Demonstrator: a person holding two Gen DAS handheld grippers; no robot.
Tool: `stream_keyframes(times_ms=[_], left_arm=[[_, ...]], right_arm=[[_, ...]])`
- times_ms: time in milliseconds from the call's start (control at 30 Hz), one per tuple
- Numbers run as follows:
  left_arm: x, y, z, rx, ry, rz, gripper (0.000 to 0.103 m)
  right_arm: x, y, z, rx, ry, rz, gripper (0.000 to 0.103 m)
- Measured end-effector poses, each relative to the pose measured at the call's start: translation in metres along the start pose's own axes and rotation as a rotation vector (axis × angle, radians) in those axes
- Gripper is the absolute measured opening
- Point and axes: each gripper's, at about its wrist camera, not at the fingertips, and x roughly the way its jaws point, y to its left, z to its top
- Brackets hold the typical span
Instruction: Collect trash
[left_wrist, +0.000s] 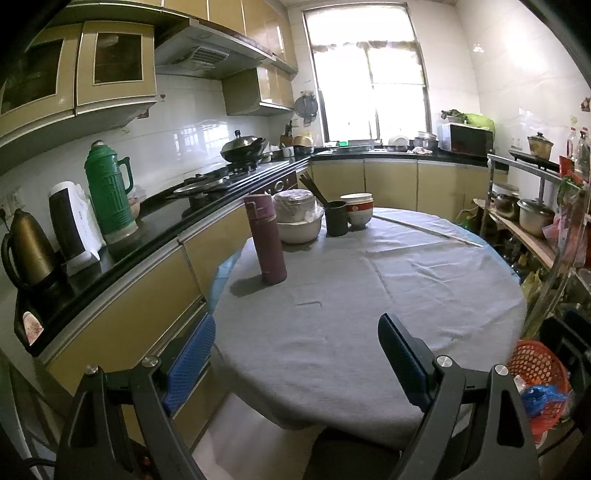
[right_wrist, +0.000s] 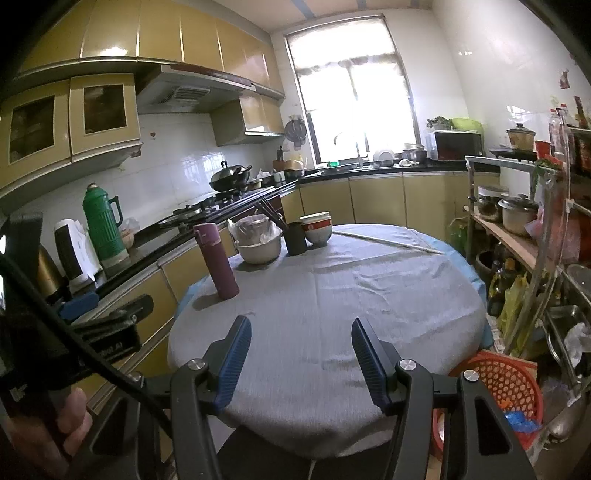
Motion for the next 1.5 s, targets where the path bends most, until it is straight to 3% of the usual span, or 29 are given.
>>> stream_keyframes(times_ms=[933,1500], left_arm=[[0.035,-0.012,0.023,0.009,0.057,0.075,0.09],[0.072,-0.026,0.046,0.034,0.079,0.063,0.09]], right_arm=[[0.051,-0.026,0.03,0.028,0.02,0.057,0.061],[0.1,-0.045,0.039,0.079,0.067,0.041,0.061]])
